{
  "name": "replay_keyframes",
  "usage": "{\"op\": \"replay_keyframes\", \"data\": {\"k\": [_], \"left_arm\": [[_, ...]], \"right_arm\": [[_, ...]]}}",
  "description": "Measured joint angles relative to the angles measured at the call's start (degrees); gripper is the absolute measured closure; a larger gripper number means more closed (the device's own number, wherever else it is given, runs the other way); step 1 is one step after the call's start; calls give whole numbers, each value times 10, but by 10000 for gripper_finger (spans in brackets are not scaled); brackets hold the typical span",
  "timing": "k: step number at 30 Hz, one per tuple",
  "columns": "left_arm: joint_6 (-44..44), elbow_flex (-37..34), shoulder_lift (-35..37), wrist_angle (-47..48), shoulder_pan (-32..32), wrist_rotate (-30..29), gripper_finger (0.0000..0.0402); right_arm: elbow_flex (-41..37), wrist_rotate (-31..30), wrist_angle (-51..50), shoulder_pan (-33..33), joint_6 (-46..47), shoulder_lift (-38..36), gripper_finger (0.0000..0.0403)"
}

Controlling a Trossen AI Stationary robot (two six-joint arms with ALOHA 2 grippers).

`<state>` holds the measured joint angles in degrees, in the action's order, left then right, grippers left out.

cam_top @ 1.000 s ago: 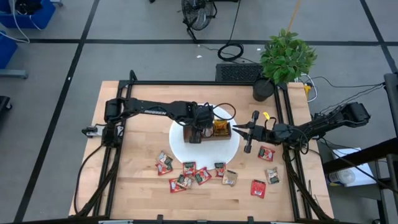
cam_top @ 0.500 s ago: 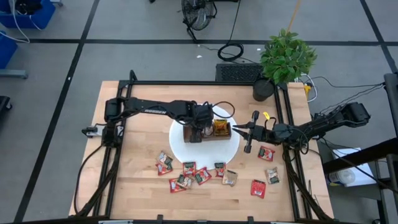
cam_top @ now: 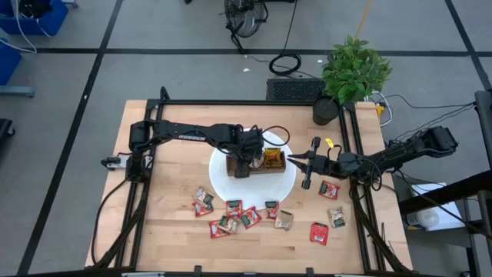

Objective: Pick & Place Tea
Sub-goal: Put the brown tea bag into the middle section of the wooden organizer

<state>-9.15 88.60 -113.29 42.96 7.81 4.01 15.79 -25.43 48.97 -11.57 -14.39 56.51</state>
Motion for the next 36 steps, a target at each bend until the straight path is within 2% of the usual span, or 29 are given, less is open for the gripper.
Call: {"op": "replay_keyframes", "data": {"k": [10, 17, 22, 24, 31, 36], "left_arm": [[34, 0, 0, -2, 1, -3, 323], [36, 0, 0, -17, 1, -73, 281], [35, 0, 0, -56, 4, -138, 265], [41, 0, 0, -65, 10, -147, 262], [50, 0, 0, -59, 12, -132, 265], [74, 0, 0, -62, -3, -60, 265]], "right_arm": [[0, 0, 0, 0, 1, 0, 375], [0, 0, 0, 0, 2, 0, 376], [0, 0, 0, 0, 2, 0, 374], [0, 0, 0, 0, 2, 0, 374], [0, 0, -7, 0, 2, 0, 374], [0, 0, -9, 0, 2, 0, 377]]}}
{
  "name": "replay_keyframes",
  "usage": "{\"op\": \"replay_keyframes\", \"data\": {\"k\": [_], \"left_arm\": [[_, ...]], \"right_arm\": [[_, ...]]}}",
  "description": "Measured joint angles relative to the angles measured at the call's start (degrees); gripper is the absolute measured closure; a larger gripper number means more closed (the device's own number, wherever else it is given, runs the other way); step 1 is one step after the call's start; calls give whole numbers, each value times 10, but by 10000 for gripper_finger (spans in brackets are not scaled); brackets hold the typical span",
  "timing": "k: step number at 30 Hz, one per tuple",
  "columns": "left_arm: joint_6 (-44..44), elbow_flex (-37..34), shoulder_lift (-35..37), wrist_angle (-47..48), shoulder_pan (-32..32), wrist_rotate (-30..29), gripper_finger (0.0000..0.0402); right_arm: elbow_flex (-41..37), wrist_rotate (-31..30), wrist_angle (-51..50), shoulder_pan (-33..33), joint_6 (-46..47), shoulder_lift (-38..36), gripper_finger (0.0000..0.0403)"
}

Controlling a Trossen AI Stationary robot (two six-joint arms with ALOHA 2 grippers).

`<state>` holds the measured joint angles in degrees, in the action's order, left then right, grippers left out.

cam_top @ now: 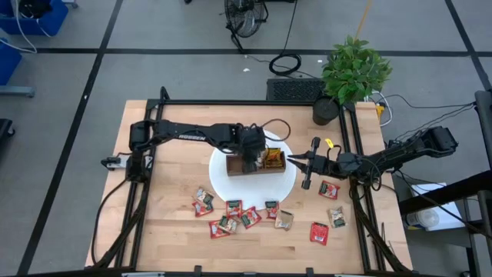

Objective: Pick & Place Tea
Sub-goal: Put the brown tea bag into the middle section of the wooden organizer

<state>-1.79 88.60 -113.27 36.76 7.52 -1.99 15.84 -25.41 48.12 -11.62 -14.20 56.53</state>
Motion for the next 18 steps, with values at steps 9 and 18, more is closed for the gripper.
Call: {"op": "replay_keyframes", "data": {"k": [9, 18], "left_arm": [[-6, 0, -65, -17, -35, -59, 266], [6, 0, -55, 4, -31, -60, 266]], "right_arm": [[1, 0, 4, 0, 1, 0, 380], [0, 0, 4, -1, 1, 0, 380]]}}
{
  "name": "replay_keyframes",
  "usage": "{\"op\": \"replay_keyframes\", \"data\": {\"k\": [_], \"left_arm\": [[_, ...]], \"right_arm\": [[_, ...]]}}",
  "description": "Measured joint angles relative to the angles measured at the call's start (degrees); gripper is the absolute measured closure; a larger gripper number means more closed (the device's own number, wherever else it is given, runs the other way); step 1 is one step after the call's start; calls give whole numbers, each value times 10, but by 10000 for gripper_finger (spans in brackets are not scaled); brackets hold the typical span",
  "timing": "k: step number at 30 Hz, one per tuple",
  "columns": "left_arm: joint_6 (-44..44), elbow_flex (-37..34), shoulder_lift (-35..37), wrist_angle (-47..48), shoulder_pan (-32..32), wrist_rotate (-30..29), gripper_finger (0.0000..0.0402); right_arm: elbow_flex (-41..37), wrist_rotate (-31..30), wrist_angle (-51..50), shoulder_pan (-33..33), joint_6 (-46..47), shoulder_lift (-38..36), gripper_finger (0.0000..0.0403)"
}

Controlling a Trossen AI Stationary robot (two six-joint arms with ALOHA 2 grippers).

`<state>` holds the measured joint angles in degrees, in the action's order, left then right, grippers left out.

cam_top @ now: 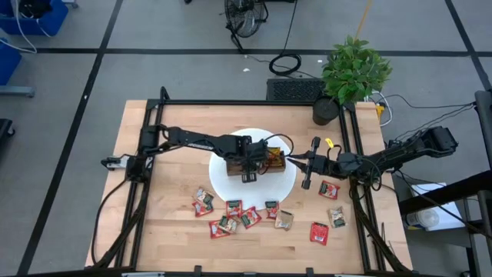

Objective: Pick & Place Tea
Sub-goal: Put the brown tea bag into the middle section of the wooden organizer

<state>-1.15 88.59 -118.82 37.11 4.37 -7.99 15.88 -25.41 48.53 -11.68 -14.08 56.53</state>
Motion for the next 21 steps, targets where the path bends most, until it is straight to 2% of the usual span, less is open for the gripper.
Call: {"op": "replay_keyframes", "data": {"k": [8, 13, 18, 21], "left_arm": [[-2, 0, 37, -2, -6, -7, 266], [-35, 0, 42, 1, -6, -51, 266], [-59, 0, 42, -12, 1, -119, 266], [-56, 0, 42, -14, 15, -119, 266]], "right_arm": [[0, 0, -1, 0, -1, 0, 381], [0, 1, -1, 0, 0, 0, 381], [0, 1, -1, 0, 1, 0, 381], [0, 1, -1, 0, 1, 0, 381]]}}
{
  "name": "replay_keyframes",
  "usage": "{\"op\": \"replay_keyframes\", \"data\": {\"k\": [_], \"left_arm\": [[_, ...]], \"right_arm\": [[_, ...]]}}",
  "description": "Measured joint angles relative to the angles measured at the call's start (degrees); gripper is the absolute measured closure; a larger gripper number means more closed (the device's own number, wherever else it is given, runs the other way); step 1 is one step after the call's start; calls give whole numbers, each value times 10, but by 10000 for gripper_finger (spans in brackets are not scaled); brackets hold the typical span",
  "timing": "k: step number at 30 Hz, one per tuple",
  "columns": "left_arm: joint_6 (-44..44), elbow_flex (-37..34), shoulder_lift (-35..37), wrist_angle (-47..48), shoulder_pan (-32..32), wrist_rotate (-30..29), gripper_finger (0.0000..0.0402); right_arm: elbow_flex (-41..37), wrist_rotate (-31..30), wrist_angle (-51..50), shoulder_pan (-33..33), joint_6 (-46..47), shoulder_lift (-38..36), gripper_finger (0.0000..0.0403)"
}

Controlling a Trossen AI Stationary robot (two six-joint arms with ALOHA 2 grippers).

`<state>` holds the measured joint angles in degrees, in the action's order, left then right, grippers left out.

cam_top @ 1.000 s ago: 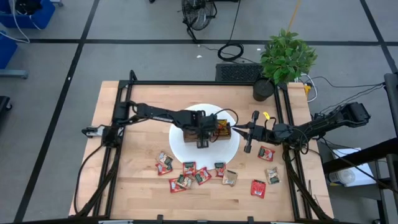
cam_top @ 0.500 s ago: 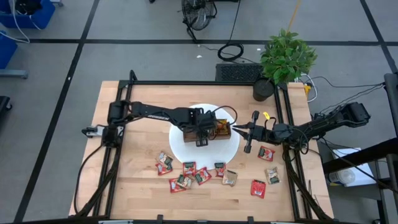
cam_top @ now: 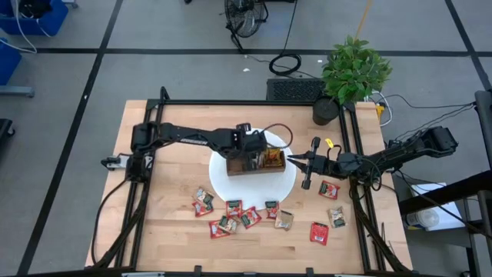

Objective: Pick & Place Tea
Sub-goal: Put the brown tea bag into the middle section of the wooden organizer

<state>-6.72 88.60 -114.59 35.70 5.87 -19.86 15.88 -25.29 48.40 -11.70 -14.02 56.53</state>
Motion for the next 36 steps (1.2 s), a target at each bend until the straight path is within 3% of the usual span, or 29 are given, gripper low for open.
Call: {"op": "replay_keyframes", "data": {"k": [5, 8, 23, 28, 36], "left_arm": [[25, 0, 0, 5, 29, 136, 266], [40, 0, 0, 5, 39, 176, 264], [27, 0, -6, 6, 44, 186, 198], [25, 0, -9, 15, 43, 247, 215], [4, 1, -17, 35, 41, 258, 273]], "right_arm": [[0, 0, 0, 0, 0, 0, 381], [0, 0, -3, 0, 0, 0, 380], [0, 0, -3, 0, 0, 0, 380], [0, 0, -3, 0, 0, 0, 380], [-1, 0, -3, 0, 0, 0, 380]]}}
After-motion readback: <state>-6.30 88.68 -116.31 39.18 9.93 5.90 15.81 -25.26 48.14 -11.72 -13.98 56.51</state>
